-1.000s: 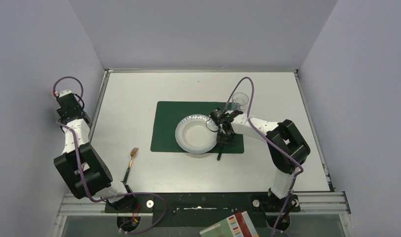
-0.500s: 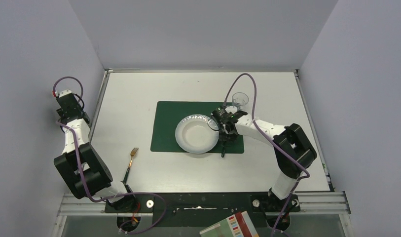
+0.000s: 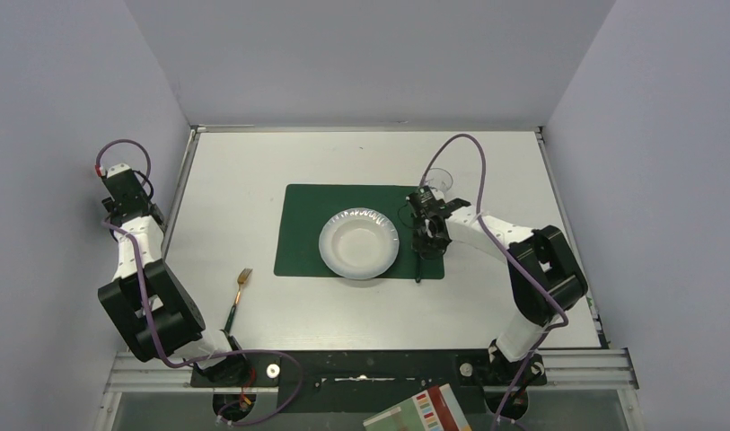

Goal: Set the dinner table for one person
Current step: Adjust the knife on the napkin.

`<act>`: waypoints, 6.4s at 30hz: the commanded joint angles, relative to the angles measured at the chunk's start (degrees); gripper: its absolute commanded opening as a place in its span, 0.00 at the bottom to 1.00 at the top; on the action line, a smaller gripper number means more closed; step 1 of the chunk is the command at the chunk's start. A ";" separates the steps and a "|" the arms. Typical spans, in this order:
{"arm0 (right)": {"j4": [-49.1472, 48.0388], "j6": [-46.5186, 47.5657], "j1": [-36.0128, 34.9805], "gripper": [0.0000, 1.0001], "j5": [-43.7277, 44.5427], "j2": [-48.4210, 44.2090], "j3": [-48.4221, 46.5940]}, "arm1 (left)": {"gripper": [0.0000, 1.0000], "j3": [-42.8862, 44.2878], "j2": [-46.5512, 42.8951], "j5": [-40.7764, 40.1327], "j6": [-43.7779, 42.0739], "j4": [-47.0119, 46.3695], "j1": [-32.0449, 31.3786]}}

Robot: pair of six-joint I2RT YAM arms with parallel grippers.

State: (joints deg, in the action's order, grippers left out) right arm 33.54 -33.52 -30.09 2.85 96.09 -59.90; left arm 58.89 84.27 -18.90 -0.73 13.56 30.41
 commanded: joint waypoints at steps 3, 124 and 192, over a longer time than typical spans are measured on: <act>-2.79 2.82 -1.21 0.00 -3.64 0.23 -1.36 | 0.37 2.63 -1.07 -0.94 -0.67 -1.21 -0.22; -0.71 4.54 1.30 0.18 -6.40 4.26 -6.57 | 0.37 2.32 -0.26 -0.72 -1.44 -1.35 -0.25; 3.16 11.54 3.10 0.08 -11.81 8.20 -9.89 | 0.37 2.10 -0.33 -2.41 -1.90 -1.60 -0.08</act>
State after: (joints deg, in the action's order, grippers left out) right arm 38.79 -22.46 -27.24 -8.12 105.69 -70.02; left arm 58.89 84.47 -20.62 -2.22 13.56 30.41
